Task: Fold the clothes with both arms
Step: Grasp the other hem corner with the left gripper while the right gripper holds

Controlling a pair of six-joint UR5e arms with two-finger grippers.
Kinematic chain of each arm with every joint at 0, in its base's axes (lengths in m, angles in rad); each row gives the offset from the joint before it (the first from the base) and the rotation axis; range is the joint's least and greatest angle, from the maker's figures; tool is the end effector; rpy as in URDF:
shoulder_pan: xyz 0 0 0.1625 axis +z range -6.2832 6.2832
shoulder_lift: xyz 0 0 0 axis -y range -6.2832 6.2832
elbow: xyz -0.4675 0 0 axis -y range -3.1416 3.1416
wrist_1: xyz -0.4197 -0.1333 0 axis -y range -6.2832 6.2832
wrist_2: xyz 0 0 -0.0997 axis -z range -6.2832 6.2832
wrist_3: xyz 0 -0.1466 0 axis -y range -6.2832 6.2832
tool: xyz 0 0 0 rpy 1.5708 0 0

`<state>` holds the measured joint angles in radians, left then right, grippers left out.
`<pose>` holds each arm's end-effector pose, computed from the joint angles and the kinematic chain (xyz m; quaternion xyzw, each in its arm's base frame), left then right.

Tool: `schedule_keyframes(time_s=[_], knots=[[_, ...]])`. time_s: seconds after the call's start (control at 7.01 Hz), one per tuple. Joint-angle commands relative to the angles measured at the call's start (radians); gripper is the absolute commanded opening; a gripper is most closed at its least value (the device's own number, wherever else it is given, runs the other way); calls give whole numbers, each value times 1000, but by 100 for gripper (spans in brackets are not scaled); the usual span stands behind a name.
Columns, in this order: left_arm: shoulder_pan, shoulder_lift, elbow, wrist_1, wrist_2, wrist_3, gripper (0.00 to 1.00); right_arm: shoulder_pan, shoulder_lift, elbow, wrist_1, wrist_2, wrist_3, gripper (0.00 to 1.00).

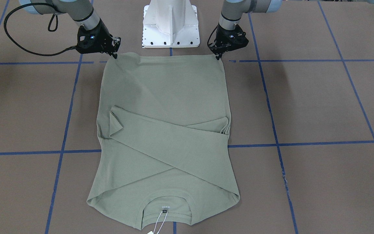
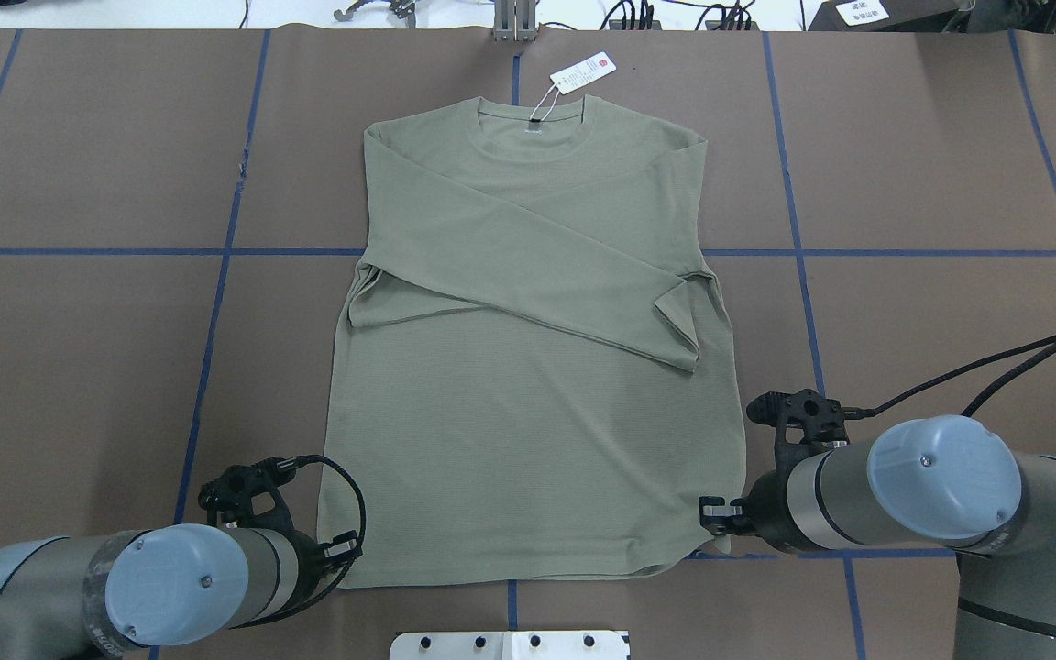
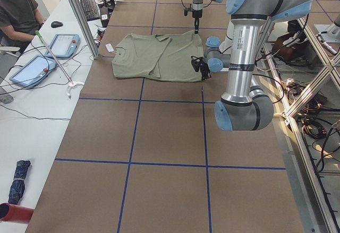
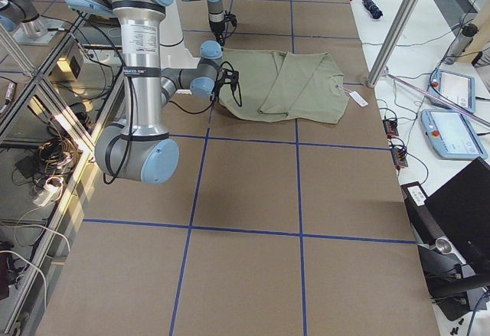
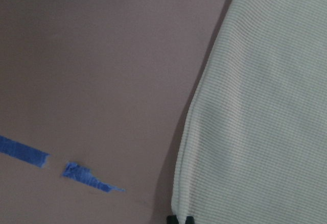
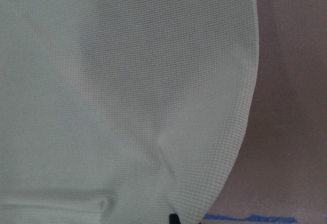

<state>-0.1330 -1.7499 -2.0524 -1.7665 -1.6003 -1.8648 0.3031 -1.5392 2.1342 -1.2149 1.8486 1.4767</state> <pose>0.5684 -0.2062 0.3856 -0.0468 0.4128 -0.1867 0.8903 -0.4828 -0.2485 0.3953 -0.0312 -0.4687 0.0288 0.8823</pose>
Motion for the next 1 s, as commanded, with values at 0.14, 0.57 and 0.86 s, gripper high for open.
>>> schedule_keyframes(time_s=[0.14,0.57,0.86], knots=[[1,7,-110,112,-1,44,0,7,-25,51,0,10,1,0],[44,7,-242,278,-1,87,0,7,-120,152,0,47,8,0],[116,6,-313,323,-1,81,0,10,-142,199,0,156,40,0]])
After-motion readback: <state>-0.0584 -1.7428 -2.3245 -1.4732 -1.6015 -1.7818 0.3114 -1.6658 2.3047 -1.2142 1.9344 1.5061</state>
